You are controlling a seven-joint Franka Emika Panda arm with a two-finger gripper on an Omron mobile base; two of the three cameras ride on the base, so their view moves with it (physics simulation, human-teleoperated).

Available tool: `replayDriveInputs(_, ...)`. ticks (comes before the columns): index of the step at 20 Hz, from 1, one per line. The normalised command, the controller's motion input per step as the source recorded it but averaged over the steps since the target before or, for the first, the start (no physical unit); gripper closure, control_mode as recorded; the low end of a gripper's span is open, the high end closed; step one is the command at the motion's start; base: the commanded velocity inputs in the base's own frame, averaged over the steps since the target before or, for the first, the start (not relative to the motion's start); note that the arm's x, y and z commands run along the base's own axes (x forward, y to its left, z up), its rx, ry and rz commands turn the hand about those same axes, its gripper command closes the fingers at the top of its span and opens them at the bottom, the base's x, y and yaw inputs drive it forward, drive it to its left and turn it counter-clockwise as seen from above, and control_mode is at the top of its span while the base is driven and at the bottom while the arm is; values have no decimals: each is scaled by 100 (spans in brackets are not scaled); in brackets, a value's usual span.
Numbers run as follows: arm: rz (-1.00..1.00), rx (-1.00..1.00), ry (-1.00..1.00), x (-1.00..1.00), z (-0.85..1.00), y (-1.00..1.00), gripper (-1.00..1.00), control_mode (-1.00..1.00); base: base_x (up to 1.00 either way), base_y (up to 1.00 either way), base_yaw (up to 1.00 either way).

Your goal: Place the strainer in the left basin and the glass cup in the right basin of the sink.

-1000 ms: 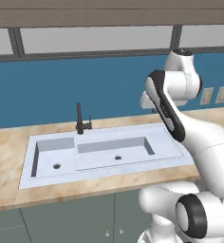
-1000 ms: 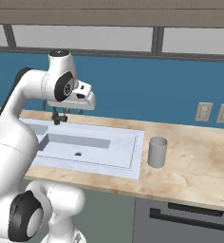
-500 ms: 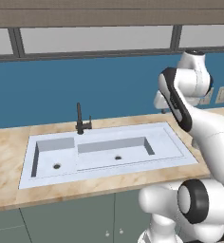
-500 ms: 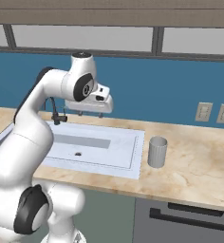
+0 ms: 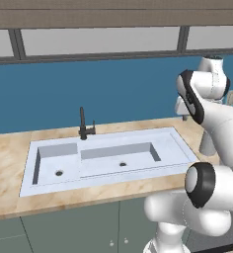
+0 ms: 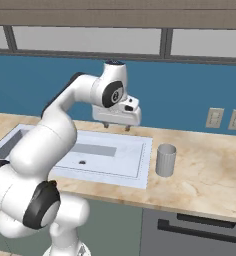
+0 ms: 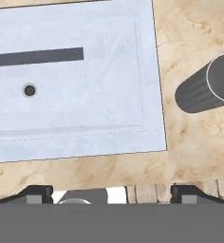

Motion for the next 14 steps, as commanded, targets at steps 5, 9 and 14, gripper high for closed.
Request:
replayDriveInputs(5, -10, -1, 4, 25, -33, -45, -100, -100, 0, 0, 0)
replayDriveInputs(9, 0, 1, 0, 20, -18, -39, -100, -100, 0, 0, 0)
replayDriveInputs(14, 0, 1, 5, 18, -20, -67, -100, -100, 0, 0, 0)
